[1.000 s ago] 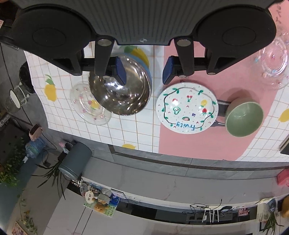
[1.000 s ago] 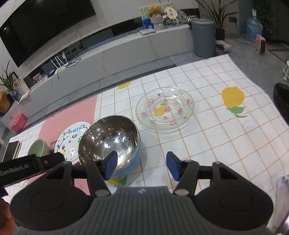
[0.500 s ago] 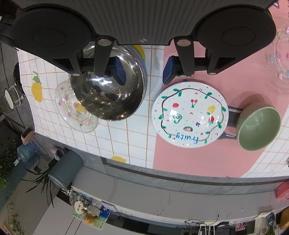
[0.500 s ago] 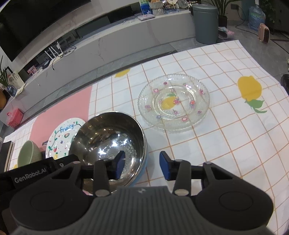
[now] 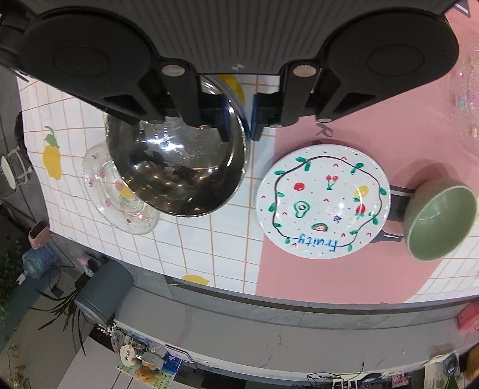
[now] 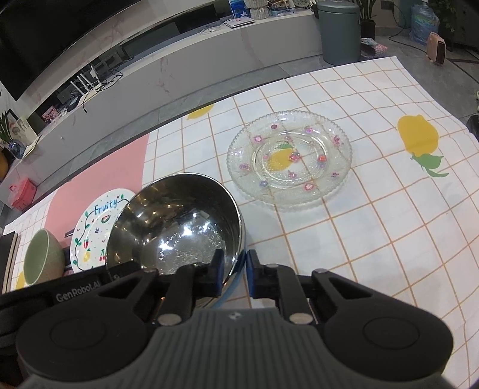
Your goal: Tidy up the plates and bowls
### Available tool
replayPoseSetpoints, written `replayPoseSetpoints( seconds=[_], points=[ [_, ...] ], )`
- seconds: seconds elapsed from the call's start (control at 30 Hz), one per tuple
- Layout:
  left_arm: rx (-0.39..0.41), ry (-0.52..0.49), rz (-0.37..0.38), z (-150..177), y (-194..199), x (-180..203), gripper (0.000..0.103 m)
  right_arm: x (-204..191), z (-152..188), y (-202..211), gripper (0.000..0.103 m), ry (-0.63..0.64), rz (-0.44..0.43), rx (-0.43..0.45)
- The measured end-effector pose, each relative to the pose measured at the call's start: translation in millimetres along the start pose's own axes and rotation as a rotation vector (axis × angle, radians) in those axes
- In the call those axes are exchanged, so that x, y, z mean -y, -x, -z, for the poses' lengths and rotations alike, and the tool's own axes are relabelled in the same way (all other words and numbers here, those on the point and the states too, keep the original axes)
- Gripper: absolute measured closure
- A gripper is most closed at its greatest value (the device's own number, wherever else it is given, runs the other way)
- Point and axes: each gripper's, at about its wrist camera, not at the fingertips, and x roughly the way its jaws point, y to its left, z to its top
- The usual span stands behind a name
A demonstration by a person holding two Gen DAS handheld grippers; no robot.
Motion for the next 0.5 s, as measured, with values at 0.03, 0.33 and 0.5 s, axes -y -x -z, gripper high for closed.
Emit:
replayPoseSetpoints(
  seconds=[0.03,0.33,0.5],
  points=[
    [-0.002,0.004,0.000,-0.1,0.4,-0.6,0.090,-0.1,0.2,0.6,0.090,-0.003,-0.001,-0.001],
    [0.013,-0.009,-0.027,7.5,28.8,2.1,0.092,-3.3,8.1,30.4,0.091,-0.002,-0.030,0.020],
    [0.051,-0.006,-0.036,17.1,62.3,0.7,0.092,-8.6,19.5,61.8,0.091,0.013,-0.059,0.046]
  ],
)
